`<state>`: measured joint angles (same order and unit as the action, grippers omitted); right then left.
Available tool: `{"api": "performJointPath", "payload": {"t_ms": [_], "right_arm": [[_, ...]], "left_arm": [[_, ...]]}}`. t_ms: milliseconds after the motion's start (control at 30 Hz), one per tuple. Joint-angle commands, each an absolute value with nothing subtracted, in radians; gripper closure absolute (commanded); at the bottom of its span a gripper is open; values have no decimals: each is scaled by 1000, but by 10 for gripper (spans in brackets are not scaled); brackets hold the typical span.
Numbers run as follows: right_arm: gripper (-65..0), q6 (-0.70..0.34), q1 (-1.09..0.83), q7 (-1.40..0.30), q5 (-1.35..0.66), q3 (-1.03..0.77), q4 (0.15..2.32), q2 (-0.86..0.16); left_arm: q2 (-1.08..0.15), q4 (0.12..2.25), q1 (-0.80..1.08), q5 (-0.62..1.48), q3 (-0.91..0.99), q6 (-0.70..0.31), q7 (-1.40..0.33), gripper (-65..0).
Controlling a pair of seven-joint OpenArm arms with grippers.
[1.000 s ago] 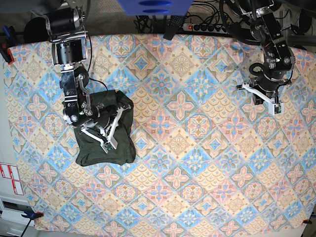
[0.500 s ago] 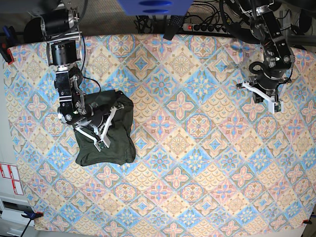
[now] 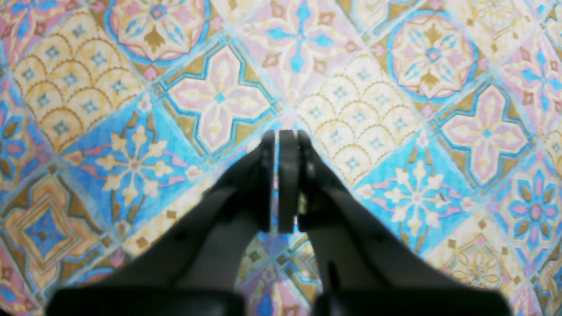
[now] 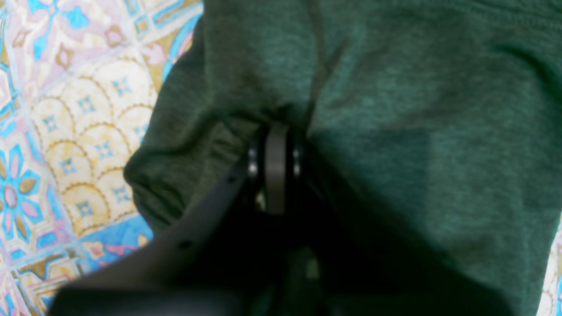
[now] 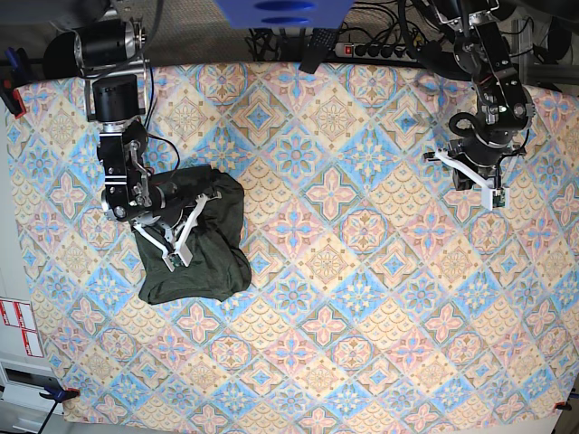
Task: Fold the T-shirt properly
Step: 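Press and tuck the bundle's edges with the right gripper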
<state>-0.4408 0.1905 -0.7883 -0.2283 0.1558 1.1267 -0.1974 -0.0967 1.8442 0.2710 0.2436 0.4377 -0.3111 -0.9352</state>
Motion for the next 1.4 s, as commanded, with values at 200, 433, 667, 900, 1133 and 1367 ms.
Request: {"api": "performJointPath", "payload": {"t_ms": [200,433,667,900,1133,1367], "right_arm": [[0,-440,200,-800,-223,157,1142,-199],[0,-440,199,-808,-223,157,1213,-197],[0,-440,199,-808,-223,157,1202,-166],[0,-440,200,-805,-223,226,1201,-140],[0,-440,200,-806,-223,242,1210,-127],[0,-440,154,-839,-229,219,1449,-156]], "left_arm": [[-105,1863,266,249,441,-308,-915,0],[-105,1863,268,249,441,-308,-915,0],[-105,1863,266,249,441,-308,-915,0],[-105,1863,265,249,441,-308,-915,0],[-105,1863,263,249,441,-308,-914,0],[-111,1885,285,302,444,-309,-915,0]]}}
